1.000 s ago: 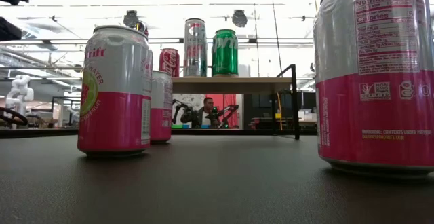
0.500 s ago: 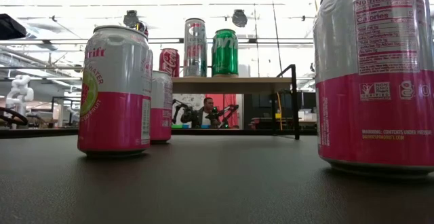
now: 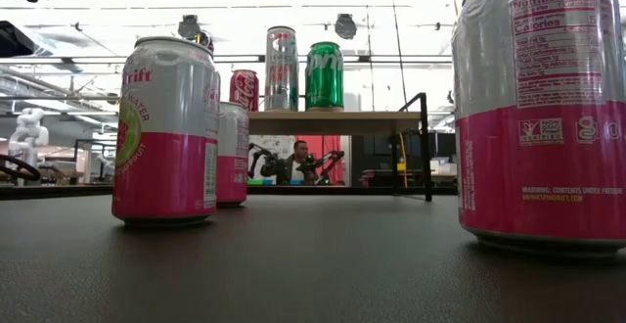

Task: Place canned beverage on shelf
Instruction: Put the top red soda can aligned with the other red soda can on the shelf

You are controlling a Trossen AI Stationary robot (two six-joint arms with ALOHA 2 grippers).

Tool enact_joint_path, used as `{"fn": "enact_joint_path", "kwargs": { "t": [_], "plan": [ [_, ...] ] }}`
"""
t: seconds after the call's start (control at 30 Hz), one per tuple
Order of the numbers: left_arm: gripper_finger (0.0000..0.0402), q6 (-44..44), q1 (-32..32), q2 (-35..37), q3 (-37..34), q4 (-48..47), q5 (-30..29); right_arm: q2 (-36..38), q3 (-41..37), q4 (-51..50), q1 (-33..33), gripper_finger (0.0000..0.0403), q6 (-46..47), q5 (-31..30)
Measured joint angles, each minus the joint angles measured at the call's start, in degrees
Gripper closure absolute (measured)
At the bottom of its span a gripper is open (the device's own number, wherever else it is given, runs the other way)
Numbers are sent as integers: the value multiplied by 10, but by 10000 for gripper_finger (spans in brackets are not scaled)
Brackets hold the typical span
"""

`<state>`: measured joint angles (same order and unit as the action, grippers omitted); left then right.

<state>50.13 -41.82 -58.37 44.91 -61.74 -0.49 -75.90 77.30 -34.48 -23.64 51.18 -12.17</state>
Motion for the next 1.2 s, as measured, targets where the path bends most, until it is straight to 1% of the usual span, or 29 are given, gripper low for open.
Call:
{"fn": "enact_joint_path", "kwargs": {
  "t": [0.13,0.23,0.43,0.6,0.67,0.83,0.93,1.07,1.2],
  "plan": [
    [109,23,0,-1,5,-5,-1,0,0,0,0,74,0,0],
    [109,48,0,-1,8,-9,-13,0,0,0,1,74,-4,-2],
    [109,96,1,-1,11,-7,-16,0,0,17,1,74,-13,-43],
    [109,178,7,0,11,-8,-16,-12,0,67,1,74,-39,-77],
    [109,224,13,0,11,-9,-16,-24,0,83,2,74,-57,-89],
    [109,343,29,0,12,-9,-21,-65,0,128,12,74,-91,-90],
    [109,396,37,0,12,-9,-24,-92,0,160,15,74,-110,-90],
    [109,468,51,0,12,-9,-26,-130,0,211,17,74,-161,-89],
    [109,486,64,0,12,12,-25,-161,0,250,19,74,-189,-88]
  ]
}}
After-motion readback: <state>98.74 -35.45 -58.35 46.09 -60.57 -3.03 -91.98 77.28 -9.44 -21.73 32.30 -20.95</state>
